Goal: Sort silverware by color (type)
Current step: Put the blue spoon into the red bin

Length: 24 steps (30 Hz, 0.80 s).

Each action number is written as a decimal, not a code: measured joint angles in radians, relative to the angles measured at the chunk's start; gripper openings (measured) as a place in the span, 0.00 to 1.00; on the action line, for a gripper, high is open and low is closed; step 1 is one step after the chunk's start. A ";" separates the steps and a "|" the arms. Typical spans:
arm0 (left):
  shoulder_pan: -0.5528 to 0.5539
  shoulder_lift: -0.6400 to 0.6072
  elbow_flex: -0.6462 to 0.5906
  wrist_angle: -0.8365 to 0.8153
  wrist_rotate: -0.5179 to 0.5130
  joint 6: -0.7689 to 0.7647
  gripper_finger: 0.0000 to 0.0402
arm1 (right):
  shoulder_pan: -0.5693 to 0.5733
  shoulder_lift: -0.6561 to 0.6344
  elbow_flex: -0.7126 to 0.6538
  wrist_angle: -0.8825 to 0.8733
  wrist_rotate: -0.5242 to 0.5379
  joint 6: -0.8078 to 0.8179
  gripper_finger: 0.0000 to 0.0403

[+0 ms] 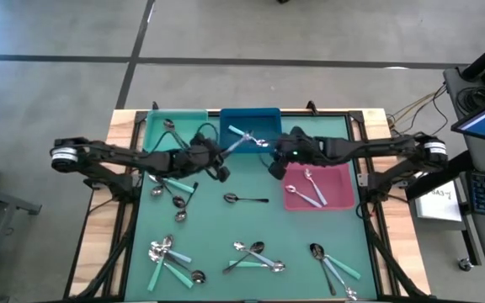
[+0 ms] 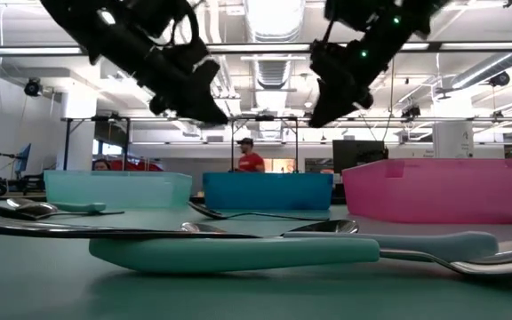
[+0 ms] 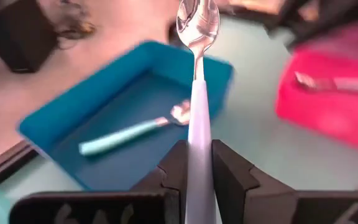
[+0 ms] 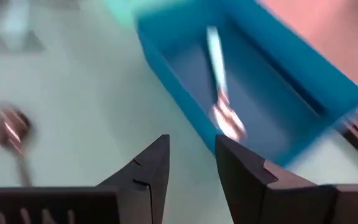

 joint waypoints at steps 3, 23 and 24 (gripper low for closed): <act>0.000 -0.002 -0.005 0.090 -0.022 -0.035 0.08 | 0.000 -0.022 -0.131 0.355 -0.041 0.026 0.29; -0.003 0.185 0.056 0.395 -0.010 -0.059 0.08 | -0.077 0.103 -0.181 0.837 -0.184 0.123 0.47; -0.003 0.191 0.059 0.395 -0.011 -0.059 0.08 | -0.077 0.108 -0.172 0.846 -0.183 0.123 0.48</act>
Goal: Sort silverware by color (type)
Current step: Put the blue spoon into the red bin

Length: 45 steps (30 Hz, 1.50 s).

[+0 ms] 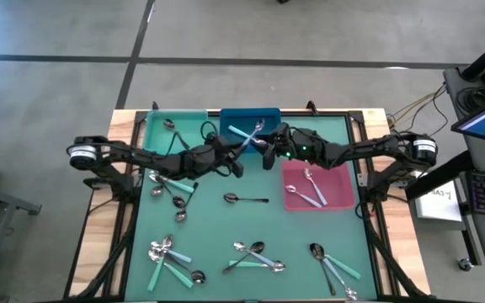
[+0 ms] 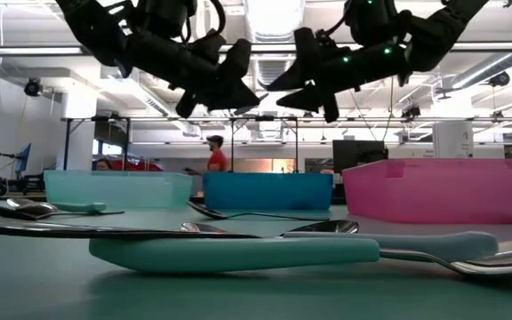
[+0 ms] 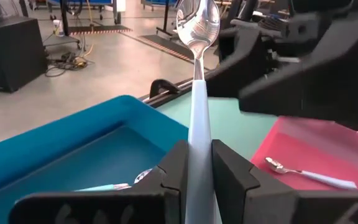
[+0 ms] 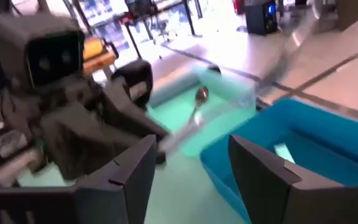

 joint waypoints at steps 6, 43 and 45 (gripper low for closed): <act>-0.005 0.020 0.023 0.025 0.023 0.003 0.08 | -0.007 0.007 0.015 -0.005 0.002 0.000 0.50; -0.026 -0.004 0.032 -0.001 0.088 0.038 0.18 | -0.063 -0.131 0.085 -0.450 -0.023 -0.120 0.03; -0.026 -0.012 0.032 -0.033 0.087 0.044 0.18 | -0.063 -0.173 0.121 -0.638 -0.024 -0.133 0.03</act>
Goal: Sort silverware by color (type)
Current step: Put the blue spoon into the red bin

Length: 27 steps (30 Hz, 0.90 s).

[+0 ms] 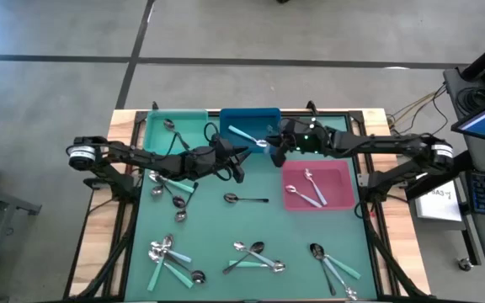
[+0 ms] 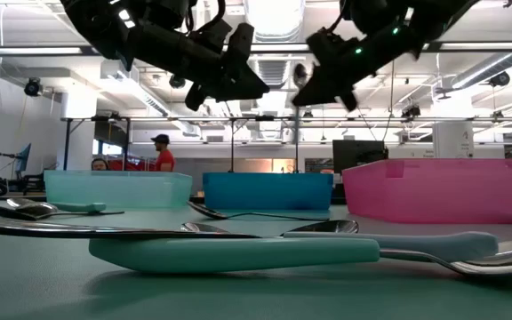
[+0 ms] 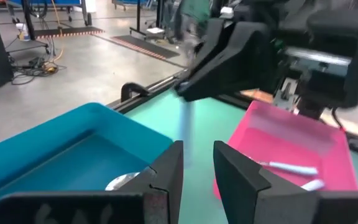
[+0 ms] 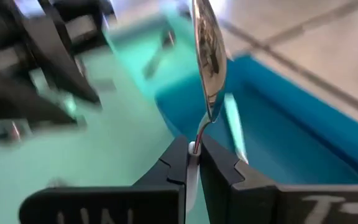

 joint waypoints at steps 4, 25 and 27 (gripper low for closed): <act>0.002 -0.033 0.000 -0.085 -0.004 0.010 0.18 | 0.015 -0.063 0.085 -0.374 -0.015 0.009 0.03; 0.010 -0.432 0.023 -1.487 0.144 -0.381 0.18 | 0.121 -0.053 0.052 -0.919 -0.133 0.190 0.12; 0.009 -0.432 0.006 -1.517 0.213 -0.414 0.18 | 0.122 -0.050 0.052 -0.919 -0.147 0.191 0.20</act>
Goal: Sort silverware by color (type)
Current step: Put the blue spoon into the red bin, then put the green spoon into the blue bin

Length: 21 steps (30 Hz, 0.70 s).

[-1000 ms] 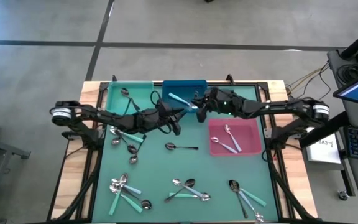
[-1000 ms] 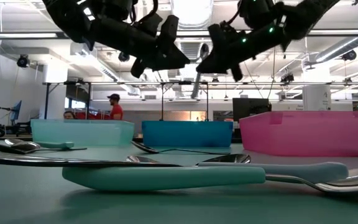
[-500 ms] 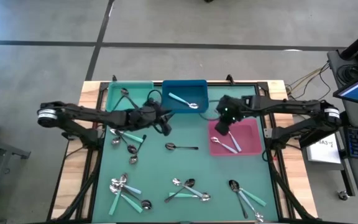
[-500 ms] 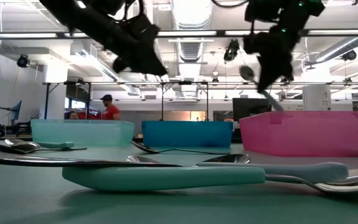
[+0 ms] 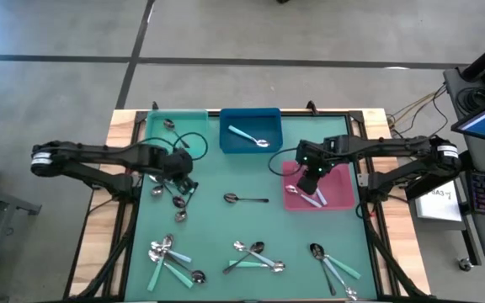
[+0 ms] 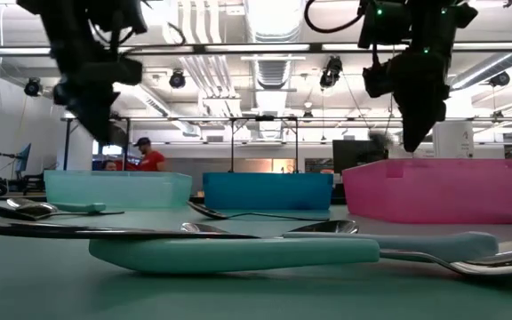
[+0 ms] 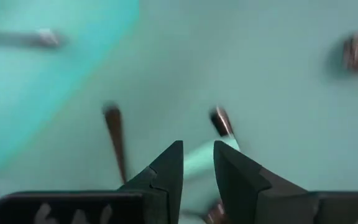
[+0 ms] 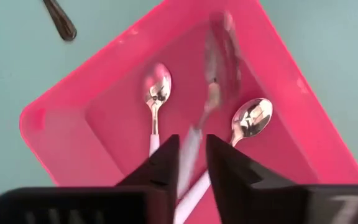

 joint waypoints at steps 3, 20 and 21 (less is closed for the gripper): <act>0.000 0.010 -0.026 0.001 0.079 0.008 0.18 | 0.001 0.000 0.000 0.000 -0.004 -0.009 0.29; 0.000 0.296 -0.042 0.076 0.117 0.538 0.18 | 0.001 0.000 0.000 0.000 -0.011 -0.048 0.41; 0.000 0.313 -0.043 0.078 0.117 0.553 0.18 | 0.001 0.000 0.000 0.000 -0.011 -0.050 0.40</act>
